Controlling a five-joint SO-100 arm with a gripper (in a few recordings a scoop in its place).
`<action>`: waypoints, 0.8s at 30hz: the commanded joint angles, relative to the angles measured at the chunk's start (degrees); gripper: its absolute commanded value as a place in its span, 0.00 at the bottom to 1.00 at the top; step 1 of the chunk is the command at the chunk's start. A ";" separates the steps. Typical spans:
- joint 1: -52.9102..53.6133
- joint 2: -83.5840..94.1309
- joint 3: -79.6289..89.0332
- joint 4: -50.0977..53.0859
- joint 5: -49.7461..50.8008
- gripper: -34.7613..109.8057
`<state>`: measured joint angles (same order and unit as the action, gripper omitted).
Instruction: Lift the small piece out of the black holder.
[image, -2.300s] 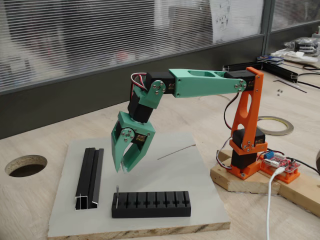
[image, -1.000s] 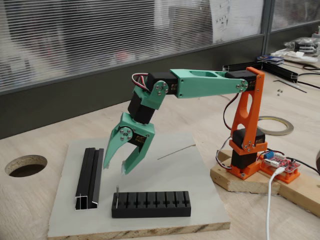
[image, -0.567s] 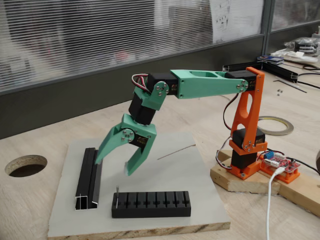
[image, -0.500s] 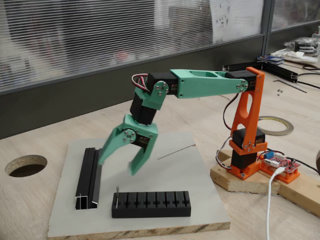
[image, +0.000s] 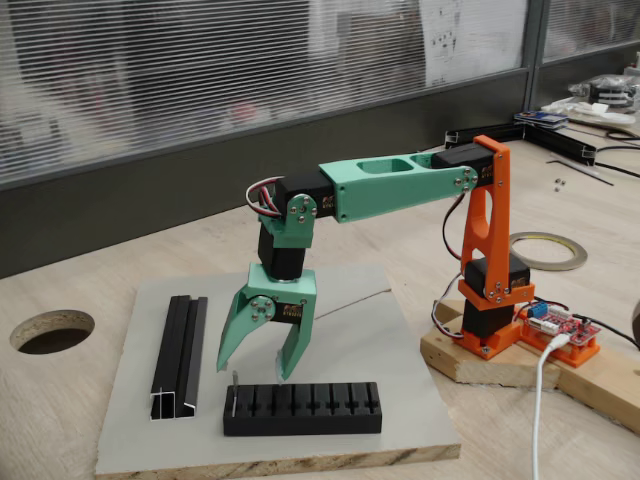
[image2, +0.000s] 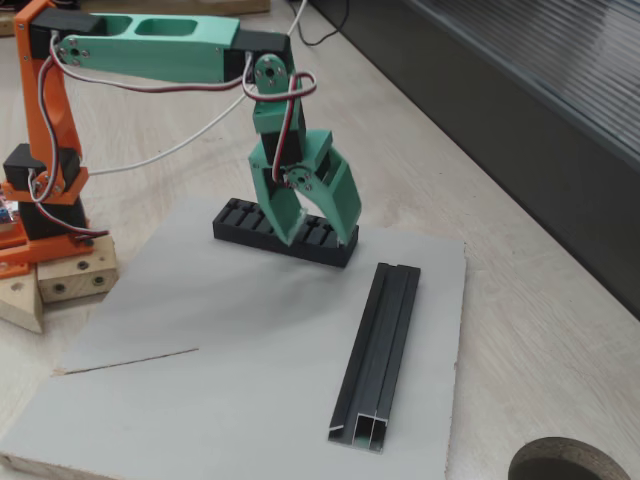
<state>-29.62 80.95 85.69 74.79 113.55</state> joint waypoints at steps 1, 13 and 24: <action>-0.35 0.44 -0.97 0.97 0.09 0.61; 0.09 -4.83 -7.21 1.05 -0.09 0.61; 1.85 -5.71 -7.29 0.88 -0.18 0.61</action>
<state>-29.09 74.79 79.80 74.79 113.12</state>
